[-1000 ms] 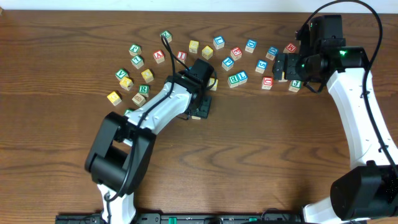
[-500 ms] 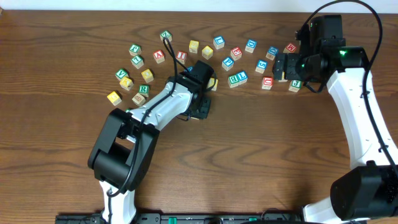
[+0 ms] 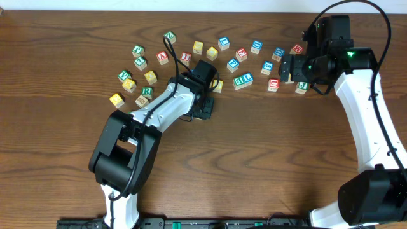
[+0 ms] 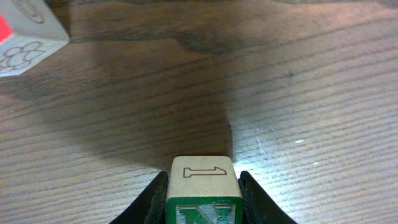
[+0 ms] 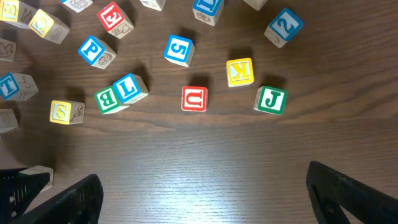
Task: Spell out NEURIPS
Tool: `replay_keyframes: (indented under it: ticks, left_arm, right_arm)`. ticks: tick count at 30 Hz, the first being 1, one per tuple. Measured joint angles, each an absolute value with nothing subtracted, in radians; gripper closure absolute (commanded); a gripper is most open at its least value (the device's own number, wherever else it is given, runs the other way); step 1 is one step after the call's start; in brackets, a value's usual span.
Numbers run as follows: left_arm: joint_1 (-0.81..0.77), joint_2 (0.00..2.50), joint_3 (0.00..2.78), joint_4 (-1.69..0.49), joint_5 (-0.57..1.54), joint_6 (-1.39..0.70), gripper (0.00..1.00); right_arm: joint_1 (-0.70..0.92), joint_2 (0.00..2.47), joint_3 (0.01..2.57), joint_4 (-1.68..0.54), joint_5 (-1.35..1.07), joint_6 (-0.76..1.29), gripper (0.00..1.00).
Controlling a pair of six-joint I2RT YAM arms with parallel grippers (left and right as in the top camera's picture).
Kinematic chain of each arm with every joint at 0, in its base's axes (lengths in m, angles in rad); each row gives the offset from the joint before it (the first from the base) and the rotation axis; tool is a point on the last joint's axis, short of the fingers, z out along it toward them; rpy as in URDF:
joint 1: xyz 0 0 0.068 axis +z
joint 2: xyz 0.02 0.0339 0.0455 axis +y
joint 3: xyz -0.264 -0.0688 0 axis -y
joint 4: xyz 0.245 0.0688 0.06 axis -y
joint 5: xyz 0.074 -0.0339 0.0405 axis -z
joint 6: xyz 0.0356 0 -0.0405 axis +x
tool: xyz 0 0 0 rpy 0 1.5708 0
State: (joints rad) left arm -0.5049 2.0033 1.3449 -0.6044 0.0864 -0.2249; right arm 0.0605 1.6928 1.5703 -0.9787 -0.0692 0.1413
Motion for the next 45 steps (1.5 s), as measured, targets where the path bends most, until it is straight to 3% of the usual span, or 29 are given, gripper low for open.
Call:
replay_keyframes:
  ticks: [18,22,28,35,45]
  left_arm:
    - [-0.505,2.003,1.345,-0.602,0.072,-0.326,0.71]
    - [-0.505,2.003,1.345,-0.602,0.072,-0.337,0.56]
    - [-0.505,2.003,1.345,-0.603,0.072,-0.344,0.43]
    - [-0.505,1.956,1.345,-0.613,0.072,-0.327,0.42]
    - [-0.450,1.691,1.359,-0.678,0.072,-0.245,0.42]
  right_arm:
    - [0.060,1.693,1.570,-0.979,-0.069,0.141,0.01]
    - [0.060,1.693,1.570,-0.979,-0.069,0.141,0.01]
    - [0.060,1.693,1.570,-0.979,-0.069,0.141,0.01]
    - [0.060,1.693,1.570,-0.979,-0.069,0.141,0.01]
    - [0.060,1.693,1.570,-0.979,-0.069,0.141,0.01]
